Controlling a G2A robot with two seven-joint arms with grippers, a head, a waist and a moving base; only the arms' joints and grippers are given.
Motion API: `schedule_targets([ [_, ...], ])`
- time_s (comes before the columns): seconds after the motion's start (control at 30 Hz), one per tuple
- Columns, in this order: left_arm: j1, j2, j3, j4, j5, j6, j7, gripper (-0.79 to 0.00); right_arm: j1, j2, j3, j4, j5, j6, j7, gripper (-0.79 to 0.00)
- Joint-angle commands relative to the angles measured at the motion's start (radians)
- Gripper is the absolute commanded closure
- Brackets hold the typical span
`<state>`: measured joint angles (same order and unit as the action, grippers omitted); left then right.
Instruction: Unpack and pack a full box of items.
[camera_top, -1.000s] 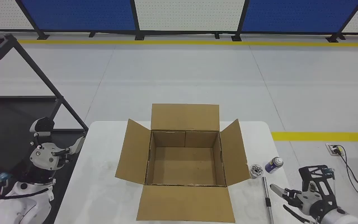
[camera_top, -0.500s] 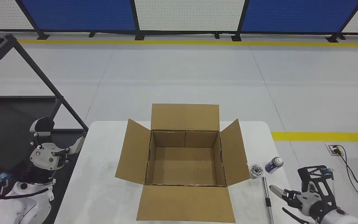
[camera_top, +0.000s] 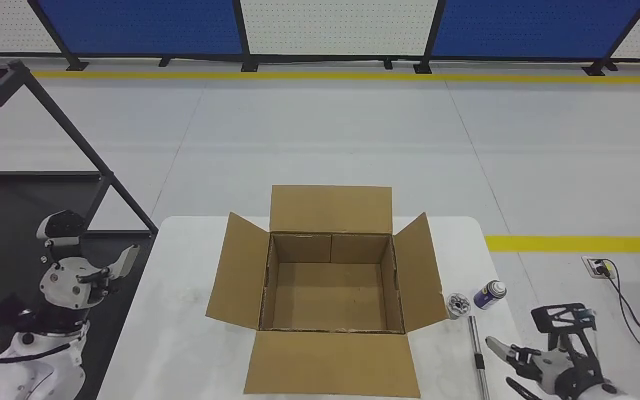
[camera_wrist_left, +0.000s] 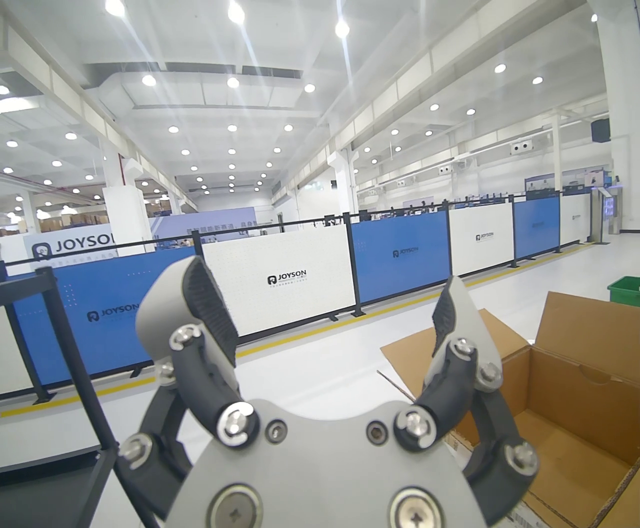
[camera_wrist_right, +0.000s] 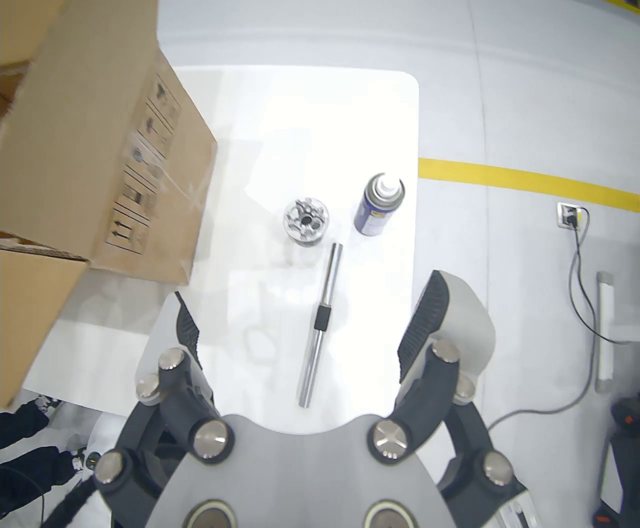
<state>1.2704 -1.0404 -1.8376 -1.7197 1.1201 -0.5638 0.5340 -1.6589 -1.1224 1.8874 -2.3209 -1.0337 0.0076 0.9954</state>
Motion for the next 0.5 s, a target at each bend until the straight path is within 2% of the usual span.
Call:
schedule_targets([
  [0.0, 0.005, 0.000, -0.006, 0.004, -0.003, -0.012, 0.008, -0.785, 0.015, 0.003, -0.035, 0.011, -0.079, 0.024, 0.061, -0.785],
  [0.23, 0.023, 0.000, -0.011, -0.002, -0.006, -0.024, 0.030, -0.785, 0.170, 0.007, -0.175, 0.159, -0.166, 0.079, 0.232, -0.785],
  [0.37, 0.040, -0.003, -0.011, -0.020, -0.023, -0.016, 0.044, -0.785, 0.280, 0.004, -0.224, 0.298, -0.096, 0.091, 0.289, -0.785],
  [0.47, 0.052, -0.005, -0.007, -0.036, -0.025, -0.003, 0.042, -0.785, 0.343, 0.003, -0.262, 0.394, -0.113, 0.109, 0.316, -0.785],
])
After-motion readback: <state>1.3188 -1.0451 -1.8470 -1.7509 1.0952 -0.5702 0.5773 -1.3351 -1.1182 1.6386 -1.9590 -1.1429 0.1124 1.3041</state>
